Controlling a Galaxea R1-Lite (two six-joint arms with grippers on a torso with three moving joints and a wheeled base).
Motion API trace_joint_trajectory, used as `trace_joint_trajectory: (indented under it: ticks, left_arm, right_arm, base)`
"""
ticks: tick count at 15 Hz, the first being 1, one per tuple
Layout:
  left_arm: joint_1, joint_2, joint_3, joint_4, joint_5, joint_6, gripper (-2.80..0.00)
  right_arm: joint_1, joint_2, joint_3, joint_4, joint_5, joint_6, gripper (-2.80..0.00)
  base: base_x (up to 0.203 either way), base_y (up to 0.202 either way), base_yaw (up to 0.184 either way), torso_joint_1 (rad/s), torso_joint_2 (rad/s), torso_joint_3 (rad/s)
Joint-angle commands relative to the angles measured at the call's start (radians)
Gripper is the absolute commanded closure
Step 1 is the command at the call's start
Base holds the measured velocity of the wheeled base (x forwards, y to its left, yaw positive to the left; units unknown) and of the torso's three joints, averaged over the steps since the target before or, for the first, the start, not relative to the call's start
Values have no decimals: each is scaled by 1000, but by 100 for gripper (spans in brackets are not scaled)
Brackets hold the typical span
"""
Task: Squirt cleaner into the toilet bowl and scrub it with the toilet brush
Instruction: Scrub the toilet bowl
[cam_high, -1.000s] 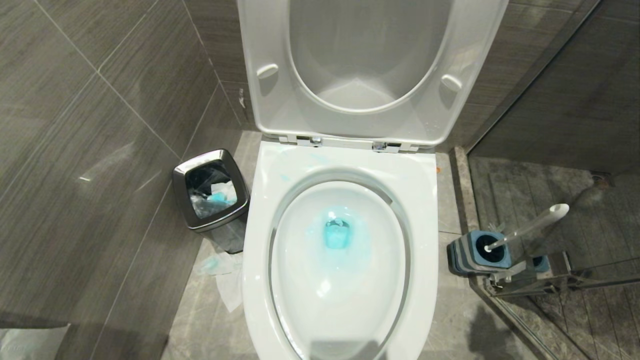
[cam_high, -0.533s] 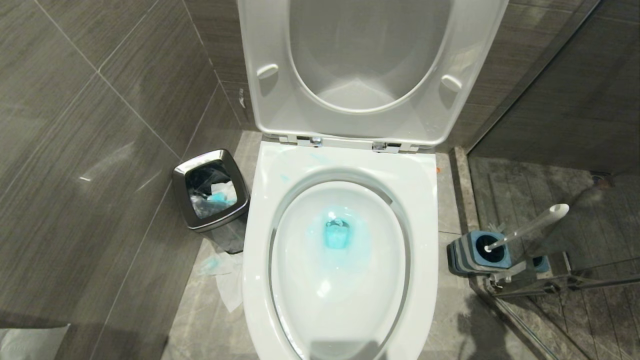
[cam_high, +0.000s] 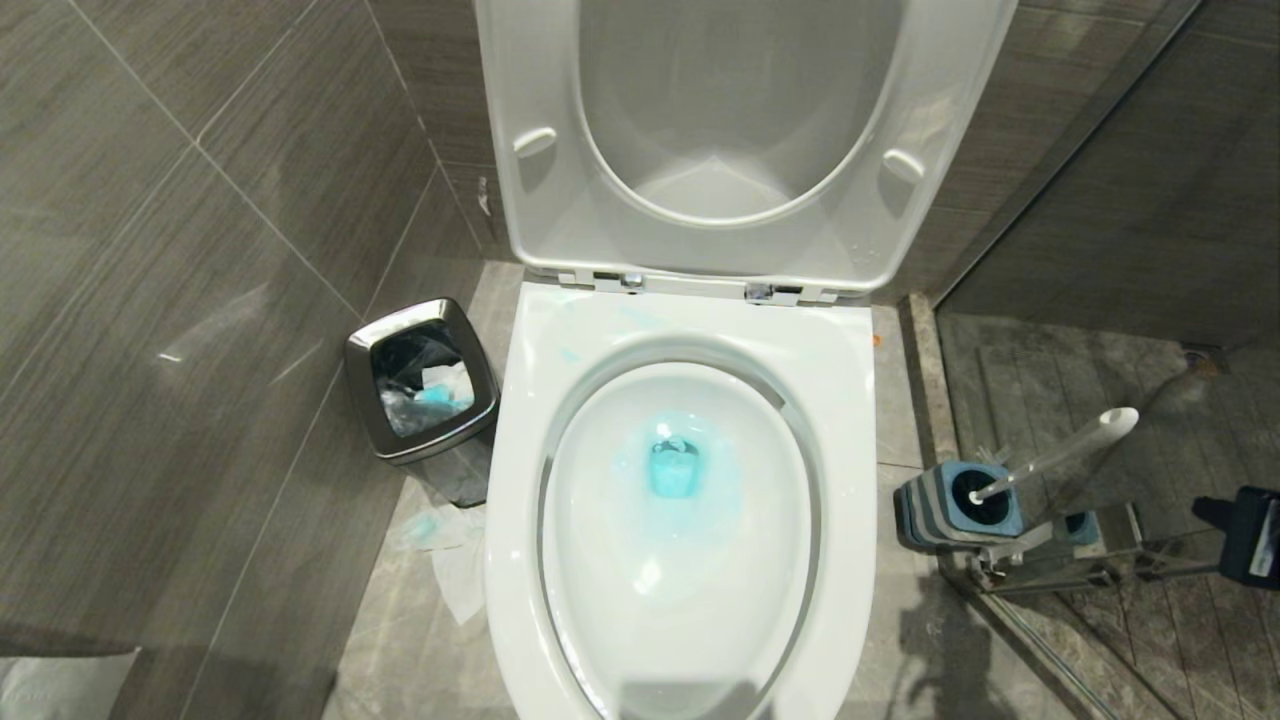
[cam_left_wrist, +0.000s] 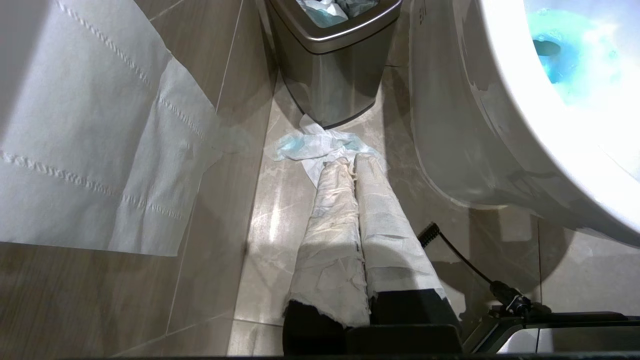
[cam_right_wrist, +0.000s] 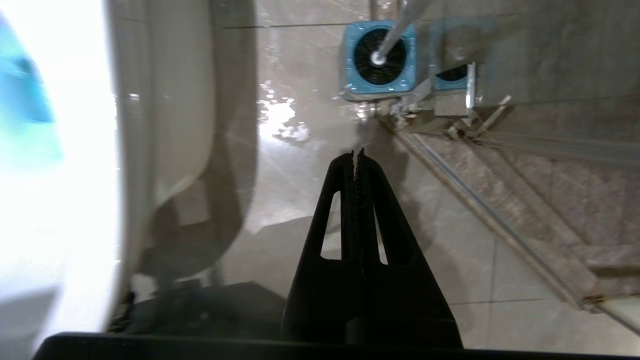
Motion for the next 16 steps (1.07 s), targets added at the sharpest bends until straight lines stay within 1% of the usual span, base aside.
trace_joint_trajectory:
  ticks: [1,2,4,6,7,8,11,13,15,16]
  left_arm:
    - [0,1,0,0,0,-1,0]
    - [0,1,0,0,0,-1,0]
    - [0,1,0,0,0,0,0]
    - [0,1,0,0,0,-1,0]
    - [0,1,0,0,0,-1,0]
    - [0,1,0,0,0,-1,0]
    - [0,1,0,0,0,1,0]
    - [0,1,0,0,0,1,0]
    - [0,1,0,0,0,-1,0]
    - [0,1,0,0,0,-1,0]
  right_arm:
    - [12,61,153,-230,-29,-33,0]
    - [13,94,201,-330,-46,-54,0]
    - [14,161,247,-461,-81,-79,0]
    - [14,220,267,-550,-136,-84,0]
    - [14,231,288,-575,-153,-83,0]
    - [14,233,309,-583,-156,-79,-280]
    - [14,233,357,-625,-156,-66,-280]
    - [14,249,406,-672,-156,-91,-280]
    - [15,265,455,-750,-156,-106,-280]
    - [14,264,483,-779,-157,-131,-280]
  base:
    - [0,0,0,0,0,0]
    - [0,0,0,0,0,0]
    - [0,0,0,0,0,0]
    - [0,0,0,0,0,0]
    - [0,0,0,0,0,0]
    - [0,0,0,0,0,0]
    - [0,0,0,0,0,0]
    - [0,0,0,0,0,0]
    - [0,0,0,0,0,0]
    - [0,0,0,0,0,0]
